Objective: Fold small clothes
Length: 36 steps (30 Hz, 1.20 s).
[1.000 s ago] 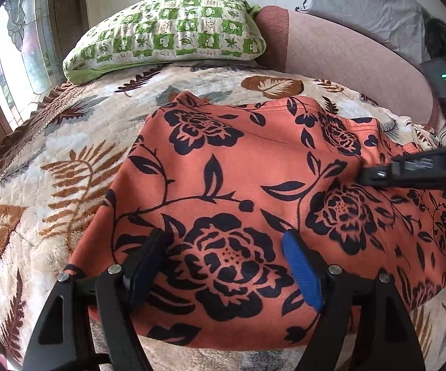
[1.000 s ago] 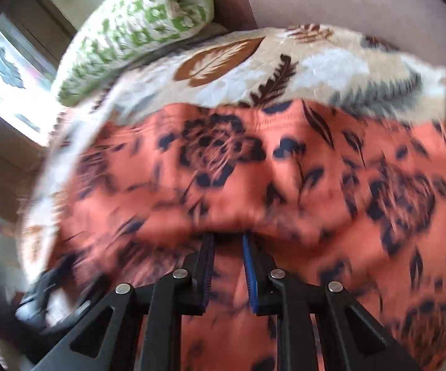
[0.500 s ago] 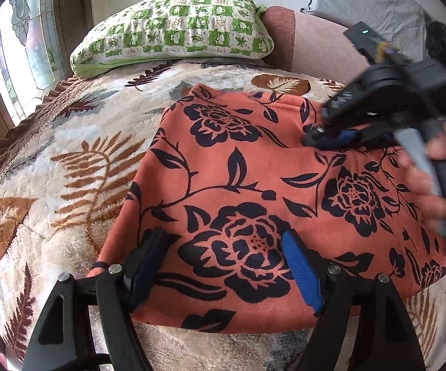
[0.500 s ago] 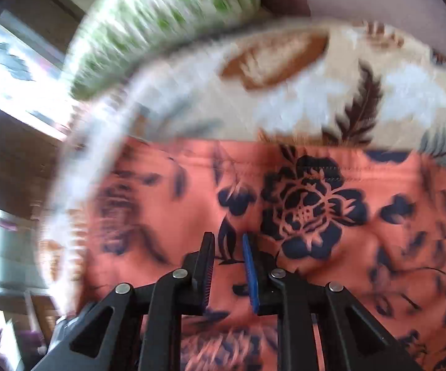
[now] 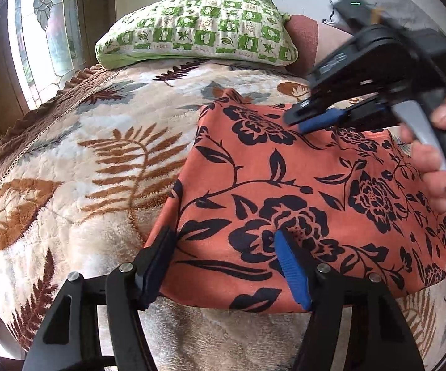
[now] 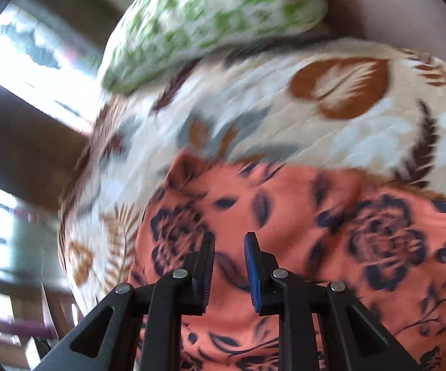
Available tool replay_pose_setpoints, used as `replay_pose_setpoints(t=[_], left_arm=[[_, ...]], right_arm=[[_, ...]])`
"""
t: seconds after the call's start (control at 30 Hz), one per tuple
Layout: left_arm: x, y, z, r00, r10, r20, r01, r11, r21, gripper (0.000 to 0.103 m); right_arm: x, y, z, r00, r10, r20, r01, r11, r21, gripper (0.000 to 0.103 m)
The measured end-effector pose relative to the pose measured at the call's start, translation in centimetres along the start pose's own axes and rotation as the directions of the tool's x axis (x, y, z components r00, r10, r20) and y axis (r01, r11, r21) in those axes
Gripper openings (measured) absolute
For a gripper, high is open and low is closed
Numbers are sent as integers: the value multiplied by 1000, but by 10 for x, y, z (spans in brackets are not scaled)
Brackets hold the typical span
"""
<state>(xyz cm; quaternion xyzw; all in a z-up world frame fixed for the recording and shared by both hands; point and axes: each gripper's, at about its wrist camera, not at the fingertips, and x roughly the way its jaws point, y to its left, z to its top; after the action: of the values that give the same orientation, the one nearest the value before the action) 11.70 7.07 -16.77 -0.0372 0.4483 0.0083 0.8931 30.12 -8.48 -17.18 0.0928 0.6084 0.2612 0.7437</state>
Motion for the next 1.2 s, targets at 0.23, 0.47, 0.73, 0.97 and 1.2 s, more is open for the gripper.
replay_pose_setpoints(t=[0.23,0.47,0.73,0.97,1.2], left_arm=[[-6,1,2,1000,-1,27,1,1000,-13,69],[-28,-12,23,984,2,177,-2,1000,0,70],[8,-64,9,999,-1,35,-3,994,105,76],[15,-41,18,999,39,30,-40,999,15,78],[10,-24,23,998,55,39,-53,998,-43,78]], right_arm=[[-1,-36,11,973,-25,229,-19,982,187,21],[-114,-120,-30,928,-190,320,104,958,267,22],[-152,-232,-94,952,-262,157,175,889,422,23],[-127,-259,-91,924,-312,221,155,835,527,21],[-112,-191,-72,950,-187,249,90,930,355,23]])
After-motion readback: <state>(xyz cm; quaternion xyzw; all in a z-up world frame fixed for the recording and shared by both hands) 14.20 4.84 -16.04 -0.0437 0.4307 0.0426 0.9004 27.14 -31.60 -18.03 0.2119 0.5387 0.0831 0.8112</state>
